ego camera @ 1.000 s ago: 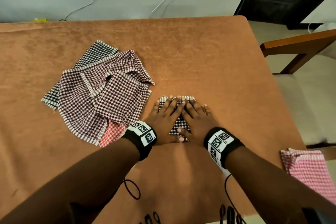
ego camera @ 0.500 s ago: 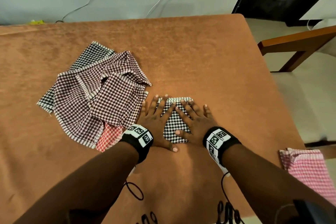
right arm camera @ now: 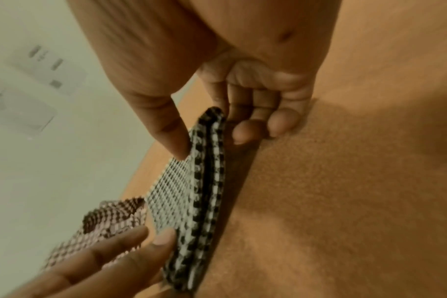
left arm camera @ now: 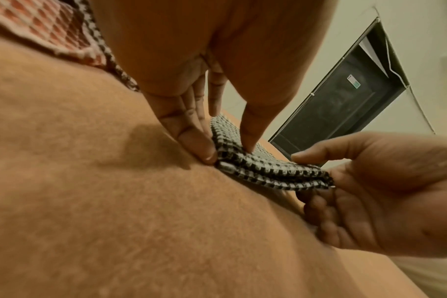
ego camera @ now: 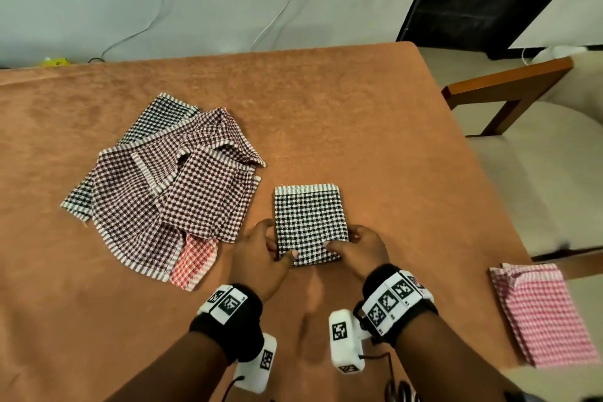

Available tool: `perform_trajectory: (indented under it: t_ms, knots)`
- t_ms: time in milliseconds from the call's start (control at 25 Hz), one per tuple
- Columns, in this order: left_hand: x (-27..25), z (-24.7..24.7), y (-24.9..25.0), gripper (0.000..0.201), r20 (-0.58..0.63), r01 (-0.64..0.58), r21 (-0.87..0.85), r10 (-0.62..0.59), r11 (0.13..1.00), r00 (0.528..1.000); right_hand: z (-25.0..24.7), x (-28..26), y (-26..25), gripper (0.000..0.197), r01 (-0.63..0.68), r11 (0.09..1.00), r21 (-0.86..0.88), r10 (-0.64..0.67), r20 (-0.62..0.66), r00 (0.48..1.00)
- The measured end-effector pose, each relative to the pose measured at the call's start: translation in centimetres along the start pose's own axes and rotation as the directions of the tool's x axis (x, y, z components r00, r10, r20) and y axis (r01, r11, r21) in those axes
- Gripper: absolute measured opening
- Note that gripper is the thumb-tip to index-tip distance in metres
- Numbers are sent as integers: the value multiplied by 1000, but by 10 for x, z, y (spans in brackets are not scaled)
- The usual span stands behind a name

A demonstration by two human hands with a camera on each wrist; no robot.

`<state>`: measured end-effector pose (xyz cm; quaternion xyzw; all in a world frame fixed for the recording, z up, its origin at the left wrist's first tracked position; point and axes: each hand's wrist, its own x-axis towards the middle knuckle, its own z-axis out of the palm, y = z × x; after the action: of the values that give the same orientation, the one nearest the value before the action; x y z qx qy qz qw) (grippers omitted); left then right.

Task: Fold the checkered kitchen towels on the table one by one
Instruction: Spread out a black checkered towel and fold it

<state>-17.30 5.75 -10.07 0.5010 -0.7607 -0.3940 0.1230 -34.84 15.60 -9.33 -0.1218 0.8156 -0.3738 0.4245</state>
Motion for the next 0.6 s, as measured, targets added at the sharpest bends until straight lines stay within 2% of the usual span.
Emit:
perform_trajectory:
  t_ms: [80, 160, 200, 280, 400, 440, 520, 600]
  knots:
    - [0, 2, 2, 63, 31, 46, -49, -44, 998, 999, 6, 4, 2, 47, -67, 976, 209, 66, 10, 998]
    - [2, 6, 4, 56, 80, 127, -145, -116, 981, 990, 13, 5, 5, 65, -73, 916, 394, 83, -8, 997]
    - [2, 9, 4, 54, 129, 179, -219, -153, 959, 980, 16, 4, 7, 67, -61, 891, 450, 80, -22, 997]
    - [2, 11, 6, 52, 241, 256, -352, -177, 900, 954, 21, 3, 9, 57, -10, 857, 515, 50, -63, 997]
    - [1, 10, 11, 42, 324, 285, -448, -143, 848, 935, 19, 2, -1, 44, 90, 862, 498, -3, -172, 985]
    - [0, 8, 9, 35, 344, 313, -467, -156, 827, 926, 14, 3, -10, 42, 116, 858, 500, -16, -199, 980]
    - [5, 8, 9, 20, 393, 389, -456, -212, 801, 895, -8, 17, -39, 35, 159, 787, 596, -45, -202, 978]
    - [11, 13, 5, 20, 454, 477, -452, -266, 754, 851, -39, 38, -73, 33, 194, 741, 643, -86, -195, 977]
